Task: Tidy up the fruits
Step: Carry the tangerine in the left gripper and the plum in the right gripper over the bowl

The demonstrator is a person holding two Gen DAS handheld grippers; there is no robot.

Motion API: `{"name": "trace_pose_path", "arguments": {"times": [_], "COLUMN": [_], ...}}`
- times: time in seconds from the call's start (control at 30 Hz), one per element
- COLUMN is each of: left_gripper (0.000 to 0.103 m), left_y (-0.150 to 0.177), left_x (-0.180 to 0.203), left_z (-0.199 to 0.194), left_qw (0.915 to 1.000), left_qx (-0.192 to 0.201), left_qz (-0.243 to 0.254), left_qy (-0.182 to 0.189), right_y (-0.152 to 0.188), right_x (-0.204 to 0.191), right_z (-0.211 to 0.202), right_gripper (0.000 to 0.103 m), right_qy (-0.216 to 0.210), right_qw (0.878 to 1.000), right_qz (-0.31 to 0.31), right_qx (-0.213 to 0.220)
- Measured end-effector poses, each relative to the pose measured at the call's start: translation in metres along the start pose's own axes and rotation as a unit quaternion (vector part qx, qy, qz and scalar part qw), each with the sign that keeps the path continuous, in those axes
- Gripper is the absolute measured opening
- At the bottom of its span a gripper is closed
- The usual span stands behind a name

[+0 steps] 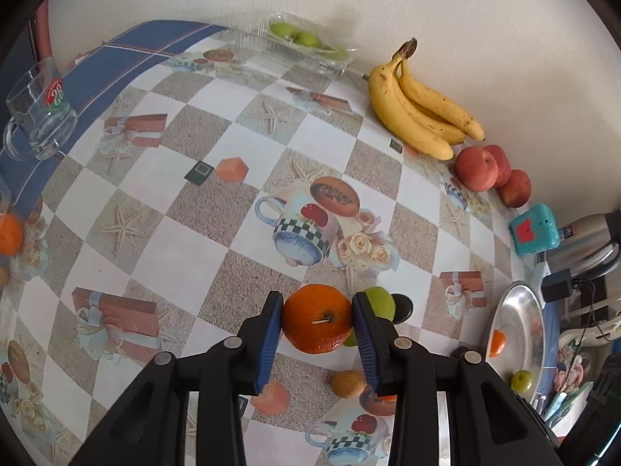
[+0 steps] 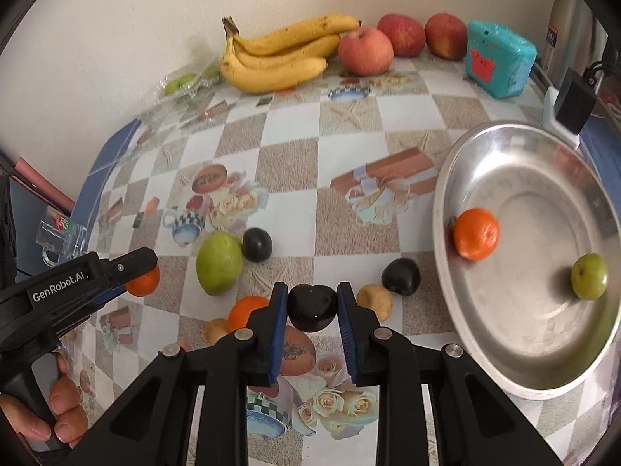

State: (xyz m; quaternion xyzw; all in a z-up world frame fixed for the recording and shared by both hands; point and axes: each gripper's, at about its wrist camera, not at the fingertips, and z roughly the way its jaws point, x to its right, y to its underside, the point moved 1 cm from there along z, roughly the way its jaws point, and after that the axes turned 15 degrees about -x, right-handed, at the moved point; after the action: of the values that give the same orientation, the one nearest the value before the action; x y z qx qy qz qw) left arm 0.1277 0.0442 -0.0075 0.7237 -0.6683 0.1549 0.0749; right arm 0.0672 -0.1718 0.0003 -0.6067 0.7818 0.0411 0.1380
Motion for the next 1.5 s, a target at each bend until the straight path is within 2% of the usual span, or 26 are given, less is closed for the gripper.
{"name": "trace_pose_path", "arguments": {"times": [0.3, 0.63, 0.87, 1.03, 1.27, 1.5], "left_gripper": [0.039, 0.039, 0.039, 0.039, 0.039, 0.039], "left_y": [0.009, 0.038, 0.072, 0.094, 0.108, 0.115], "left_x": [0.03, 0.103, 0.17, 0.205, 0.228, 0.237], "left_z": [-0.009, 0.012, 0.029, 0.042, 0.06, 0.074], "left_qw": [0.9996, 0.9946, 0.9815, 0.9697, 0.9579, 0.95], "left_qx": [0.013, -0.011, -0.022, -0.021, -0.011, -0.001], "left_qz": [0.025, 0.103, 0.19, 0.243, 0.287, 0.312], "left_qy": [-0.002, -0.006, 0.002, -0.003, -0.013, -0.02], "right_y": [-0.001, 0.004, 0.014, 0.019, 0.026, 0.027], "right_x": [0.025, 0.105, 0.154, 0.166, 0.173, 0.18], "right_z": [-0.011, -0.033, -0.057, -0.07, -0.084, -0.075], "right_gripper": [0.026, 0.026, 0.026, 0.026, 0.027, 0.027], "right_qy": [0.008, 0.032, 0.041, 0.049, 0.037, 0.022], "right_qw": [0.999, 0.991, 0.984, 0.983, 0.983, 0.982], "right_qz": [0.034, 0.126, 0.167, 0.171, 0.171, 0.183], "right_qx": [0.006, 0.015, 0.037, 0.048, 0.061, 0.049]}}
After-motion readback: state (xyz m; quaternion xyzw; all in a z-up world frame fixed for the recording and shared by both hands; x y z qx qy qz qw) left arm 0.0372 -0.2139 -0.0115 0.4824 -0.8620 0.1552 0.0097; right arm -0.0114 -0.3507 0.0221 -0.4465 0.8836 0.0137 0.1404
